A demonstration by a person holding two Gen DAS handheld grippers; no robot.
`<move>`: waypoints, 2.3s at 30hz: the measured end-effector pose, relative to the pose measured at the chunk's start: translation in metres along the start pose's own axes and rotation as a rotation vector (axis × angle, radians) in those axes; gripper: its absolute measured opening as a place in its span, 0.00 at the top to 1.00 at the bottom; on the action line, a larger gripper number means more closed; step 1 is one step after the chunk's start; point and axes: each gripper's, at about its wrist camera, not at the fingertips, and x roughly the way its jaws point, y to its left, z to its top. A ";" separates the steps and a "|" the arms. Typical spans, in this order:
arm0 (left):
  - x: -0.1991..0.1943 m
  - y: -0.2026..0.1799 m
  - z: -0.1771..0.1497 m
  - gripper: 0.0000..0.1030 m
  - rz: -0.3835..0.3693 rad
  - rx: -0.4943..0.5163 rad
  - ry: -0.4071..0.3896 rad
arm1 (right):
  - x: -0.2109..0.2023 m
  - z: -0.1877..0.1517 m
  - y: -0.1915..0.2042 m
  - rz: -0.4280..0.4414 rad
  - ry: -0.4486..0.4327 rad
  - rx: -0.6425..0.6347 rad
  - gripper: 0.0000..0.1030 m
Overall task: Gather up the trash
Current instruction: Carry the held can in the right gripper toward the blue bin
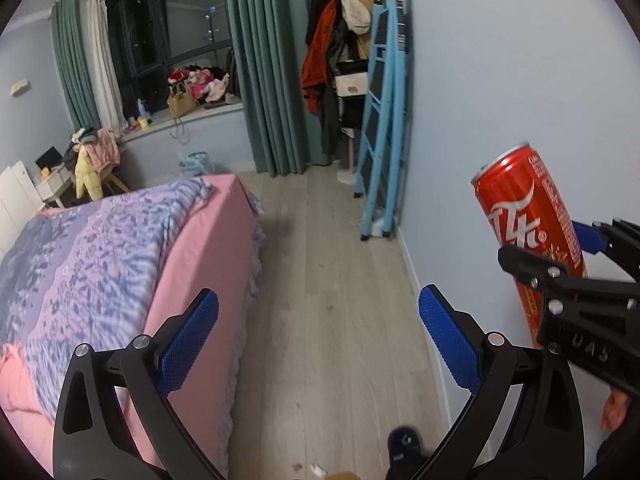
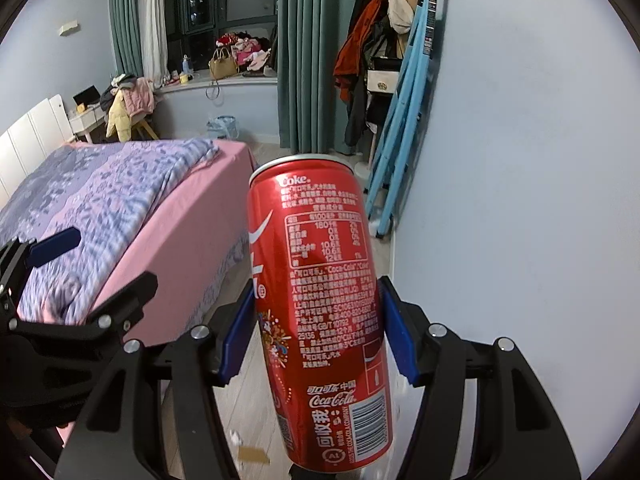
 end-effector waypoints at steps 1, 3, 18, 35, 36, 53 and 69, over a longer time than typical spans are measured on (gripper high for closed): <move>0.011 0.001 0.012 0.06 0.018 -0.006 0.002 | 0.012 0.014 -0.004 0.001 0.002 -0.006 0.45; 0.036 0.002 0.038 0.06 0.038 -0.024 0.023 | 0.037 0.045 -0.011 0.009 0.006 -0.021 0.45; 0.223 0.065 0.207 0.06 0.125 -0.096 -0.019 | 0.218 0.228 -0.007 0.068 -0.018 -0.151 0.45; 0.468 0.128 0.375 0.06 0.079 -0.115 0.062 | 0.430 0.421 -0.027 0.031 0.035 -0.133 0.45; 0.486 0.128 0.386 0.06 0.084 -0.116 0.062 | 0.448 0.435 -0.031 0.041 0.034 -0.135 0.45; 0.684 0.177 0.563 0.06 0.163 -0.186 0.104 | 0.635 0.640 -0.037 0.187 0.033 -0.251 0.45; 0.864 0.364 0.667 0.06 0.229 -0.261 0.125 | 0.820 0.792 0.078 0.240 0.107 -0.366 0.45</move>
